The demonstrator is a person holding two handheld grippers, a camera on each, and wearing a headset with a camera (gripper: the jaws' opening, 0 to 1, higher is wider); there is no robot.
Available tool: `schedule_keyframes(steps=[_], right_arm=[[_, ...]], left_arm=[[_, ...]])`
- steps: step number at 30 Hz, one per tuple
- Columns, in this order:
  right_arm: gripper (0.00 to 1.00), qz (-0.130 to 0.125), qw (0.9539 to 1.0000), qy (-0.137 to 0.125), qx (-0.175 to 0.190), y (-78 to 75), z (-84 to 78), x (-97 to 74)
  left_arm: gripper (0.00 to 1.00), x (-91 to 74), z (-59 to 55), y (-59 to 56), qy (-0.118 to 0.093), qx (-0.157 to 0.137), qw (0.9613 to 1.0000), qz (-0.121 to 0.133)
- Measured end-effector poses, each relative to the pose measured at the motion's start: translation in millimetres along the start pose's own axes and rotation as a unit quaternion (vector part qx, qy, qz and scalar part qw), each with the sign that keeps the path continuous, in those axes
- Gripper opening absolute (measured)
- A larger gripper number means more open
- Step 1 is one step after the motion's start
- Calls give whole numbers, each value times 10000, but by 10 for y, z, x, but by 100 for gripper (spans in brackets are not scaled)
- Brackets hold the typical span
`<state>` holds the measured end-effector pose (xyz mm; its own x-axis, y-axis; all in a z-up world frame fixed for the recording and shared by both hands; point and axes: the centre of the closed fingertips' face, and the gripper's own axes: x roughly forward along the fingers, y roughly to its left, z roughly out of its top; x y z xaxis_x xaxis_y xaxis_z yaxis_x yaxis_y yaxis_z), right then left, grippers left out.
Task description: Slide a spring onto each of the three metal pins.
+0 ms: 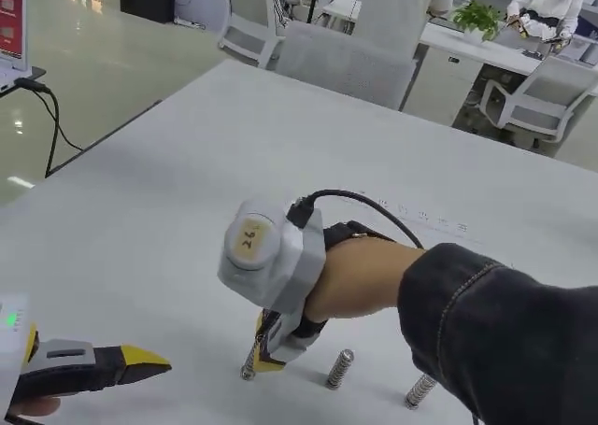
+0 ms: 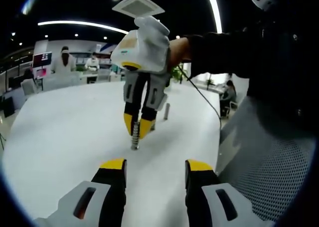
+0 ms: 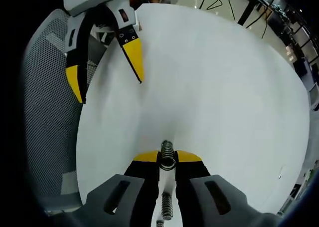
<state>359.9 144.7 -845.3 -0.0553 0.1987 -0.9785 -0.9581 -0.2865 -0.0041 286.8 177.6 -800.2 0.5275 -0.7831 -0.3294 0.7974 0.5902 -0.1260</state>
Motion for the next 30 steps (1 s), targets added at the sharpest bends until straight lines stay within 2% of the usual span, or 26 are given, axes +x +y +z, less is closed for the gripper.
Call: schedule_keyframes(steps=[14, 22, 30], right_arm=[[8, -24, 9999, 79, 86, -9, -14, 82], [9, -22, 9999, 34, 129, -14, -5, 72], [15, -74, 9997, -55, 213, -34, -20, 25]], left_arm=[[41, -13, -4, 9, 0, -9, 10000, -13], [41, -14, 4, 15, 3, 7, 10000, -17], [41, -1, 12, 9, 8, 20, 10000, -40]])
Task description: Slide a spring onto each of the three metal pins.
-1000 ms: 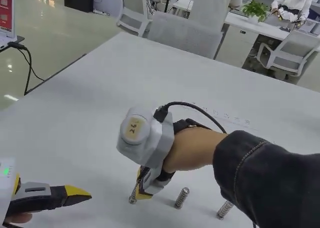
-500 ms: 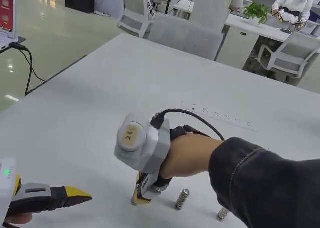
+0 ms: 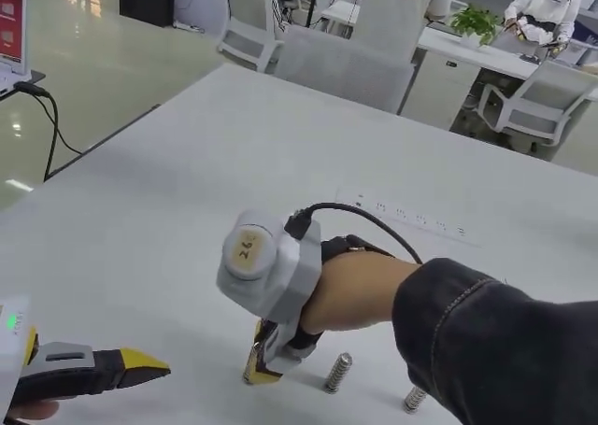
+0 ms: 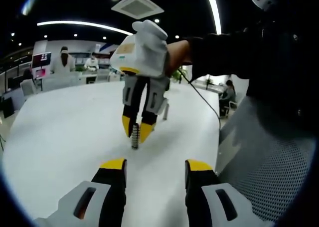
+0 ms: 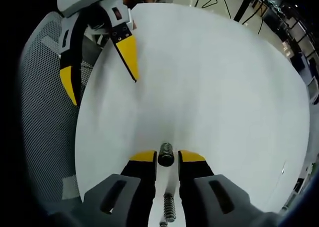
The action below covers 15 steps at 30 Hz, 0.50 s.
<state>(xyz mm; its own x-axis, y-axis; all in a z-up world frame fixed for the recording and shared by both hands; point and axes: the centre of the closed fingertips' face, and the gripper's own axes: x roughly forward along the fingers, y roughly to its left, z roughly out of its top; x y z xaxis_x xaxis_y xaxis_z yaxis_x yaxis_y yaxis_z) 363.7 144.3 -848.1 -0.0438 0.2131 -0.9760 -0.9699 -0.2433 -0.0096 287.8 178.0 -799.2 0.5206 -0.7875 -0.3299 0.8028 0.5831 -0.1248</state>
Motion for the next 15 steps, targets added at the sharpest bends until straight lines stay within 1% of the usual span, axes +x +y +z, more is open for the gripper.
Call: schedule_keyframes(steps=[8, 12, 15], right_arm=[[22, -21, 9997, -200, 146, 18, -44, -81], [25, -11, 9989, -365, 287, 36, -70, -123], [27, -77, 9983, -439, 368, 25, -112, -160]], left_arm=[[41, 24, 17, -11, 2, 25, 10000, -24], [42, 31, 23, -14, -1, 26, 10000, -27], [42, 38, 30, -16, -3, 30, 10000, -32]])
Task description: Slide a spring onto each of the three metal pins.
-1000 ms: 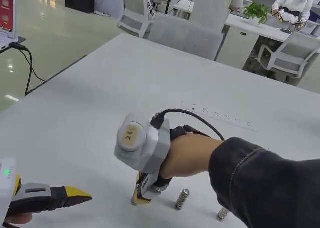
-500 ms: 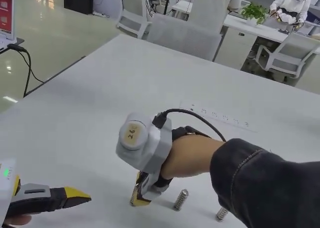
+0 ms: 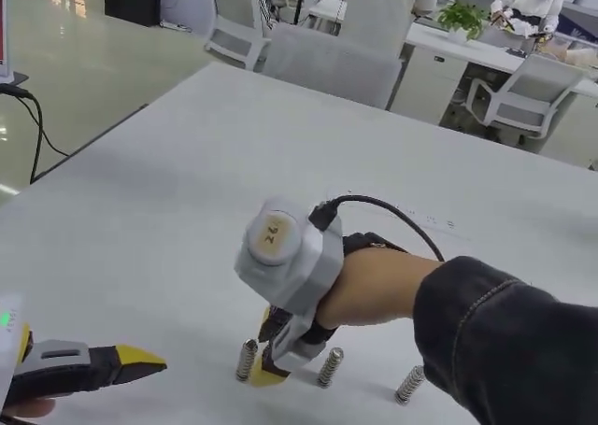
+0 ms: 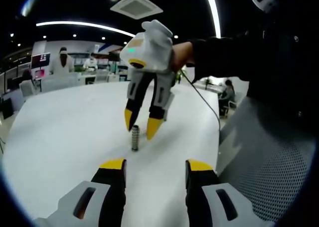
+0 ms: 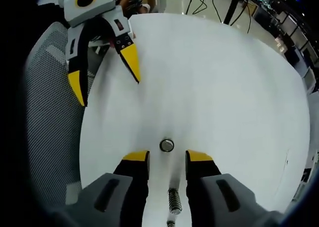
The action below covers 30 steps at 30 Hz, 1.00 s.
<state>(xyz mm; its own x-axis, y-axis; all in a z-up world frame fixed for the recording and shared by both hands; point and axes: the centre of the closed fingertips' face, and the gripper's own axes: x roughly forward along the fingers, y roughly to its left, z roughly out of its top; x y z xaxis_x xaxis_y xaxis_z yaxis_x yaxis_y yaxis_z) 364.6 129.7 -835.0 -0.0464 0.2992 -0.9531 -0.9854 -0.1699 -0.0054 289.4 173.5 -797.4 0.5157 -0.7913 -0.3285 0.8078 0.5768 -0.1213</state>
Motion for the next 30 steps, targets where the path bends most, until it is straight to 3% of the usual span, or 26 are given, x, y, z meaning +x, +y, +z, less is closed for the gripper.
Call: schedule_keyframes(steps=[15, 30], right_arm=[[39, -243, 9984, -336, 376, -54, -165, -157], [50, -448, 9936, -709, 751, -98, -360, -260]], left_arm=[[42, 44, 42, 19, -5, 17, 10000, 40], [43, 84, 80, 17, 10, 43, 10000, 16]])
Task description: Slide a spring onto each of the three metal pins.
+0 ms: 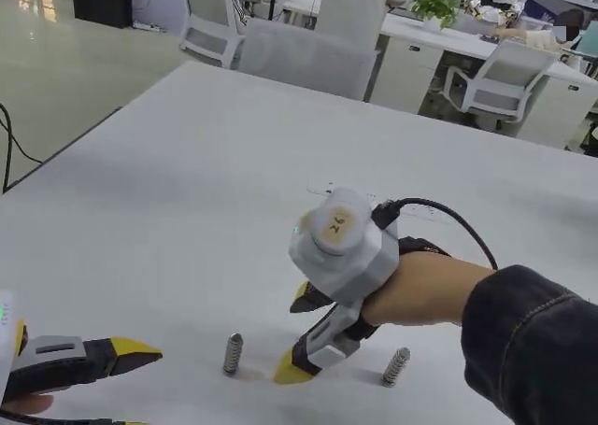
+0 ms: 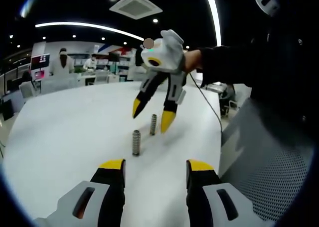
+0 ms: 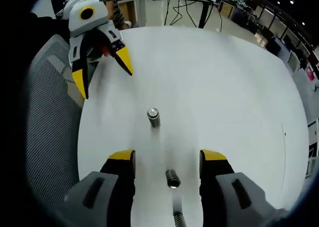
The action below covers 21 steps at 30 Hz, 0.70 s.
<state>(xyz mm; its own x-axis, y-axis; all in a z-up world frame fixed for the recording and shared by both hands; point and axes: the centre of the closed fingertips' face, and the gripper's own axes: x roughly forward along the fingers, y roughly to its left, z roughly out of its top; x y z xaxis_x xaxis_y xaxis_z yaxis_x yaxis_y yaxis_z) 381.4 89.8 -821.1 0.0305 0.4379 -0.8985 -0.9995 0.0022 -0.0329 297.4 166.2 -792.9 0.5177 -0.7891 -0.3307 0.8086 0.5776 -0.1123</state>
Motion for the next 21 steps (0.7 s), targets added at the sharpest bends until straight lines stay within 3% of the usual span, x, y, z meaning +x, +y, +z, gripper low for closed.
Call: schedule_keyframes(steps=[21], right_arm=[[57, -504, 9956, -511, 603, -160, -356, -242]], left_arm=[[46, 75, 45, 7, 32, 38, 10000, -74]])
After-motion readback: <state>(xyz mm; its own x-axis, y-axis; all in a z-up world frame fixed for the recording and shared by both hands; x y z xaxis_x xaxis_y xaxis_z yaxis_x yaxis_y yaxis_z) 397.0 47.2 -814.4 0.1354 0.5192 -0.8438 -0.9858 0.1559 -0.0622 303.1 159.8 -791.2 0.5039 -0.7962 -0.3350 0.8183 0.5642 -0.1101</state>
